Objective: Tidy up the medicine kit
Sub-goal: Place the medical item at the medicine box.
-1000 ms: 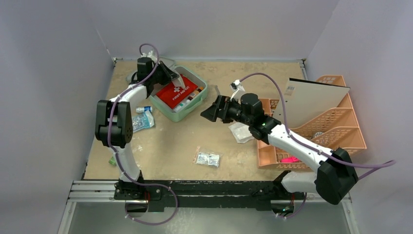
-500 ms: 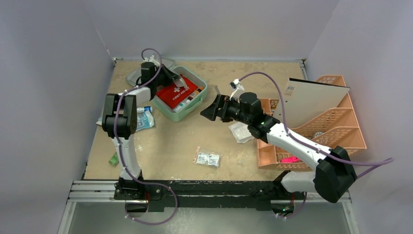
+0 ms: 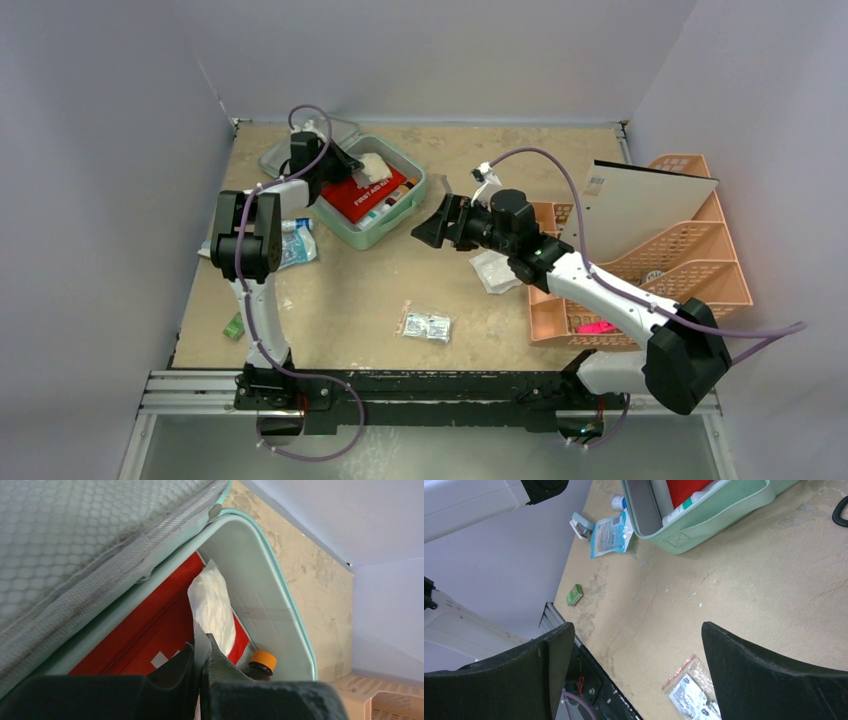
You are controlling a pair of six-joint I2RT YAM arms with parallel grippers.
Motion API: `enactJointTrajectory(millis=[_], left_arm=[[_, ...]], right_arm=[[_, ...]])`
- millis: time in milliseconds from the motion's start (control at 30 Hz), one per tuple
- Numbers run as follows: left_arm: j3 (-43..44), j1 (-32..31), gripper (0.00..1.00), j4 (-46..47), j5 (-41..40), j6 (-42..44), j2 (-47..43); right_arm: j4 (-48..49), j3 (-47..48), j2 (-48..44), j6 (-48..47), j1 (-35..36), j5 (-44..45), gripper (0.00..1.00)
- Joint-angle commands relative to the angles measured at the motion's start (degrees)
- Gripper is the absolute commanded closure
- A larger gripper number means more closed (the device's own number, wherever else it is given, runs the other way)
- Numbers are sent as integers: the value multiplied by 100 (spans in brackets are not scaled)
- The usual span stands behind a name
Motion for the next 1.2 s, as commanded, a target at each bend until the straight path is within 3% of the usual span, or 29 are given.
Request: enactJointTrajectory(millis=[0,167,433,667,967,1067,1167], left_arm=[[57,30,99,-32,-354,180,-91],[43,25,97,-47,-605,28,-61],[-103,12,70,-82,-504,-149,-287],[-302,-24,61,-437,-631,-225,-826],[-114,-190,54,-1660,-916,113,-1544],[-37,-260,41,-2226,-1015,575,-1990],[191,-295,40,-2805,-880,1068,-2371]], right_arm=[[-24,257,-10,-84,-4,71,1],[-116,251,-87,-114,-5,124,1],[-151,247,-161,-114,-1,168,1],[-395,218,-218,-48,-1,270,1],[-2496,835,-33,-9,-5,1699,1],[-3312,1078,215,21,0,2298,1],[-3921,1254,488,57,-5,2748,1]])
